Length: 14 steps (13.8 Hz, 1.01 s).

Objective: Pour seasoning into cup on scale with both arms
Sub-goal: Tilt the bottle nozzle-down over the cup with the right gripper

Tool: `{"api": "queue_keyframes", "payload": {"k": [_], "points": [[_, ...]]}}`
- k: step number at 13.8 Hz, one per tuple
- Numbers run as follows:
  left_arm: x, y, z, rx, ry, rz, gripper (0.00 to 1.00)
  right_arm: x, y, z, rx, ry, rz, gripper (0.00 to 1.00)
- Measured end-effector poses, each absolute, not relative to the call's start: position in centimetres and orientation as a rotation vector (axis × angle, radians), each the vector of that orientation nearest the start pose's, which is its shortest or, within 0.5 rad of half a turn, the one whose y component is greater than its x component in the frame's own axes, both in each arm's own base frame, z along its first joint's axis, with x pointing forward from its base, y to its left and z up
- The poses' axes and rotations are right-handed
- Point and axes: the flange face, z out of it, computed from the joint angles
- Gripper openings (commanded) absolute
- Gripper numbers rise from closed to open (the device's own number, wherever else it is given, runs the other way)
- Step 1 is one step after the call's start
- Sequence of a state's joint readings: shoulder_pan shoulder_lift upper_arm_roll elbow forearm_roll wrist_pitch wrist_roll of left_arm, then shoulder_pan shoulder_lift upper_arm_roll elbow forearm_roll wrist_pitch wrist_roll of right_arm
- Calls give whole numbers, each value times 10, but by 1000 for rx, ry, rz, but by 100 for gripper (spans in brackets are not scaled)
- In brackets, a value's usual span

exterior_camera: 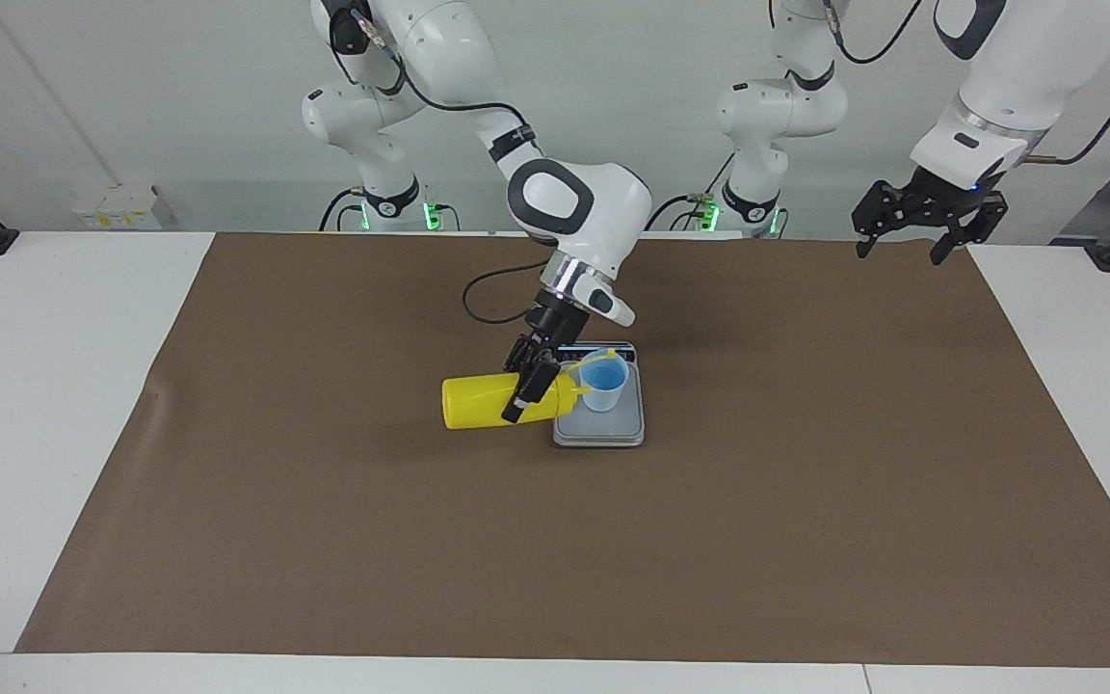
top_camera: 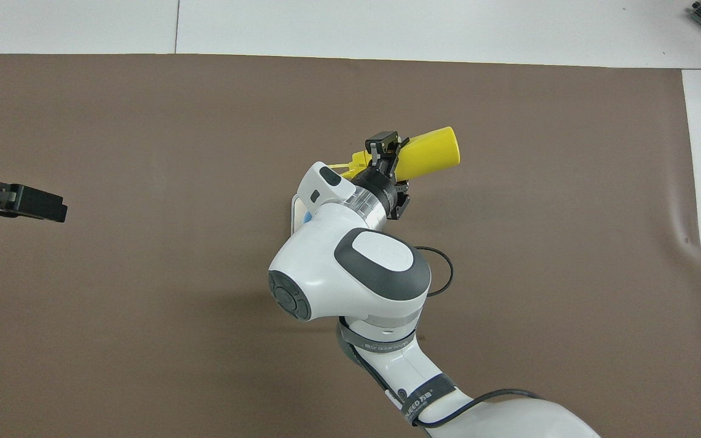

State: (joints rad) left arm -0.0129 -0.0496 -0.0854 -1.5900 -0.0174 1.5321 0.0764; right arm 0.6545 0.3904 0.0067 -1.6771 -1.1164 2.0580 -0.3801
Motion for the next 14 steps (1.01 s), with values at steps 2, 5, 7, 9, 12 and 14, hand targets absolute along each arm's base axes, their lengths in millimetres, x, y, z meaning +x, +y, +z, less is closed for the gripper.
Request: {"api": "queue_keyframes", "payload": {"k": [2,5,7,9,12,14], "points": [[532,-56,639,-3143,276,14,100,560,379,403,1435,1550,133,0],[532,-56,639,-3143,276,14,100,551,389,399,1390,1551,118,0],[532,-56,639,-3143,276,14,100,543,395,389,1372,1571,103,0],[532,-56,639,-3143,276,14,100,532,401,378,1351,1594,90,0],[532,-56,639,-3143,276,14,100,522,404,366,1330,1615,66,0],[532,-56,639,-3143,276,14,100,518,401,362,1307,1616,54,0]]}}
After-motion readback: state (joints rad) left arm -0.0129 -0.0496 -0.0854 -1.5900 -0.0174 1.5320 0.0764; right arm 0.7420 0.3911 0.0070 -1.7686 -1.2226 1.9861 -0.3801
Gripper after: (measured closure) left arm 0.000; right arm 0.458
